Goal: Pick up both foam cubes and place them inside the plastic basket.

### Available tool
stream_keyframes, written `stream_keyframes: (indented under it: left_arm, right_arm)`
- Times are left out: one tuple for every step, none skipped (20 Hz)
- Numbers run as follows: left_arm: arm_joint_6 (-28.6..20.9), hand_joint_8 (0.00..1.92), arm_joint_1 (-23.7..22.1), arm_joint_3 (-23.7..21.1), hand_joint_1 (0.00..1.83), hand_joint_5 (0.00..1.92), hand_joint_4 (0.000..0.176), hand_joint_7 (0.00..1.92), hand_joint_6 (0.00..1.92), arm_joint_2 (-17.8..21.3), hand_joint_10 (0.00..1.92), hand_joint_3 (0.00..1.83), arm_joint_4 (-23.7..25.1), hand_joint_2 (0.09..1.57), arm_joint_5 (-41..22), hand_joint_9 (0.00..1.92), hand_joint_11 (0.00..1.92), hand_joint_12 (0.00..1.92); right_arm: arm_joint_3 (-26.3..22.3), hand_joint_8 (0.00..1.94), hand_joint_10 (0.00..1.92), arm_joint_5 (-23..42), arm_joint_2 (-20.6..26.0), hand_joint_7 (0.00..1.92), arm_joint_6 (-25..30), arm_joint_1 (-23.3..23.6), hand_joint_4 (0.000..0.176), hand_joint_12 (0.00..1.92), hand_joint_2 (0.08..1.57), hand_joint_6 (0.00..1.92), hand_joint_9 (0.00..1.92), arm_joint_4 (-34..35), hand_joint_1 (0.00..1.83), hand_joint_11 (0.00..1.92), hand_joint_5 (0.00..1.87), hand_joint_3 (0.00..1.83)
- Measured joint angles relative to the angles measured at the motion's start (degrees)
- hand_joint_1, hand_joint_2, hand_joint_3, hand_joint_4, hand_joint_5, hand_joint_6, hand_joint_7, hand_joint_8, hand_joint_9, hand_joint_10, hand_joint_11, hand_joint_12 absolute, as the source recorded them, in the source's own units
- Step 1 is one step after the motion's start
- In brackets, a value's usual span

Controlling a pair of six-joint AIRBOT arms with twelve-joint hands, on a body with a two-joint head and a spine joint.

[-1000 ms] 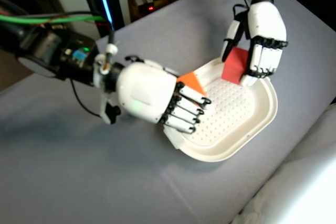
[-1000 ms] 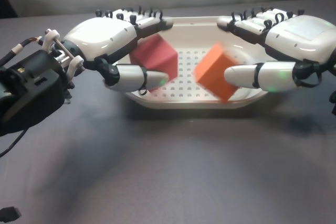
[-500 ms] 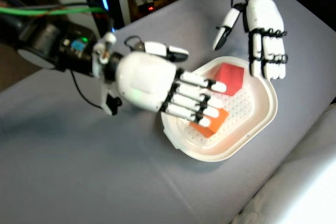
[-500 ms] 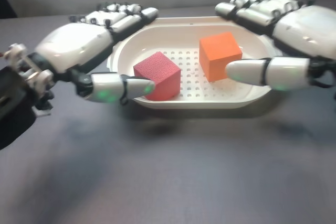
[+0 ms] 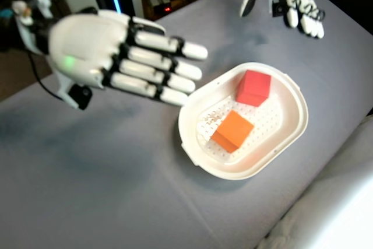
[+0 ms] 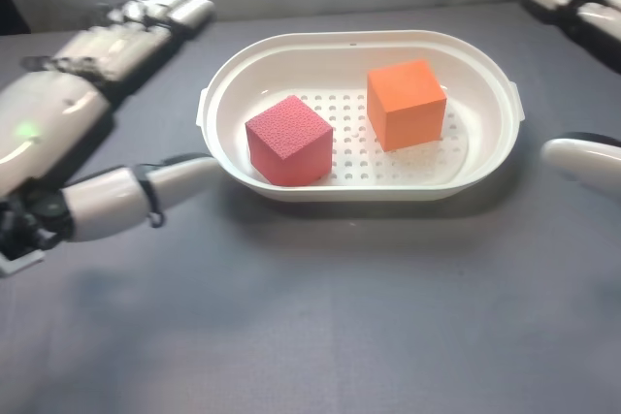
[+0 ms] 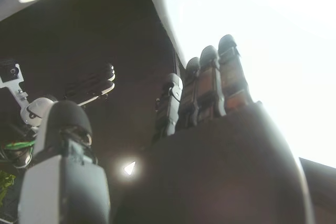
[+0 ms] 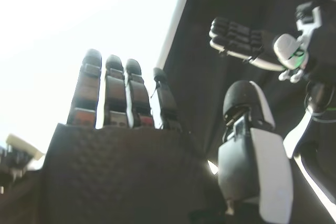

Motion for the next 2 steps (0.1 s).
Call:
stream_keyframes:
  left_arm:
    - [0.0, 0.0, 1.3, -0.6, 0.47, 0.0, 0.107, 0.0, 0.0, 0.5, 0.0, 0.02, -1.2, 1.26, -2.4, 0.0, 0.0, 0.0]
    - [0.0, 0.0, 2.4, -1.3, 0.51, 0.0, 0.099, 0.0, 0.0, 1.1, 0.0, 0.01, -1.9, 1.28, -4.7, 0.0, 0.0, 0.13]
  right_arm:
    - [-0.6, 0.0, 0.0, 2.4, 0.5, 0.0, 0.0, -1.2, 0.074, 0.0, 1.25, 0.0, 0.0, 0.8, 0.25, 0.0, 0.0, 0.0]
    - [-1.1, 0.0, 0.0, 4.8, 1.3, 0.0, 0.0, -2.3, 0.072, 0.0, 1.24, 0.0, 0.0, 1.4, 0.26, 0.0, 0.0, 0.0]
